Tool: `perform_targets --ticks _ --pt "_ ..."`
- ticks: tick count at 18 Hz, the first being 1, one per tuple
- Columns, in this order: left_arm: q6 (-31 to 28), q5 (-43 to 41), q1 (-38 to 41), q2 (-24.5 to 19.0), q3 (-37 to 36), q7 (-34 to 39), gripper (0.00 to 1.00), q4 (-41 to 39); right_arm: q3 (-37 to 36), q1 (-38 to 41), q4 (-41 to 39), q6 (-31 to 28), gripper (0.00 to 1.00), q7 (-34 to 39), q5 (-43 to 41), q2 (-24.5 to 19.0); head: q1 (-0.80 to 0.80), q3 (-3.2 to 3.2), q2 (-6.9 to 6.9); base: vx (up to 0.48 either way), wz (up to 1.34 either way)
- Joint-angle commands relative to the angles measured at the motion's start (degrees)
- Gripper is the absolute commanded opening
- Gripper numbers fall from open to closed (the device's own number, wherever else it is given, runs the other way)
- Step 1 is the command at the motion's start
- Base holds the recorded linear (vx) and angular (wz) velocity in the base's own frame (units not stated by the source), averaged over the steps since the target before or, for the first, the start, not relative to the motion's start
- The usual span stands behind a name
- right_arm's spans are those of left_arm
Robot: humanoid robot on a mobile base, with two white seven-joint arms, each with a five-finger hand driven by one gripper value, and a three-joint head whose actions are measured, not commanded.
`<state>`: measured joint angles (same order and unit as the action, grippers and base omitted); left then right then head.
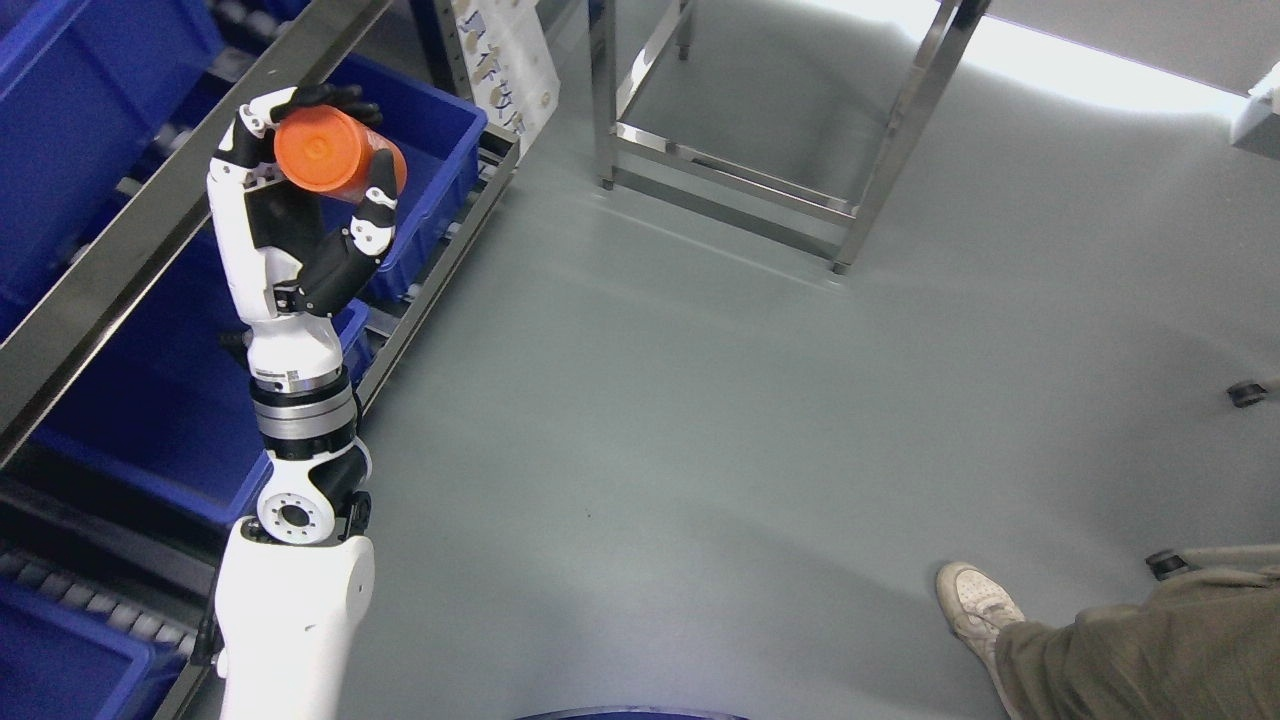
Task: Grab orange capacitor from left shelf to right desk
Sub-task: 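Hold the capacitor in the left hand while turning toward the steel table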
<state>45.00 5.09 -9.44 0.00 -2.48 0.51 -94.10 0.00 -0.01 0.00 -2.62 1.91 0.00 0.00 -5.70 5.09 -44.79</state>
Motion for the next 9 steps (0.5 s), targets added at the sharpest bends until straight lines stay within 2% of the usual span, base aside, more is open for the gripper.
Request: perform_targets --ticks 1,6,9 --pt "0.00 0.00 2.40 -1.00 -9.46 -0.16 0.03 -0.39 -0.62 -0.08 -1.93 0.16 1.00 -0.06 0.26 1.00 0.00 0.00 0.00 0.176 -0.49" --pt "0.00 0.00 2.32 -1.00 -9.12 -0.16 0.03 -0.39 -0.62 -0.08 -1.93 0.24 1.00 -0.06 0.26 1.00 0.00 0.00 0.00 0.218 -0.40" --pt "-1.57 0.00 1.62 -1.00 -7.02 -0.16 0.03 -0.39 -0.62 -0.08 -1.93 0.16 1.00 -0.06 0.26 1.00 0.00 0.00 0.00 0.311 -0.23"
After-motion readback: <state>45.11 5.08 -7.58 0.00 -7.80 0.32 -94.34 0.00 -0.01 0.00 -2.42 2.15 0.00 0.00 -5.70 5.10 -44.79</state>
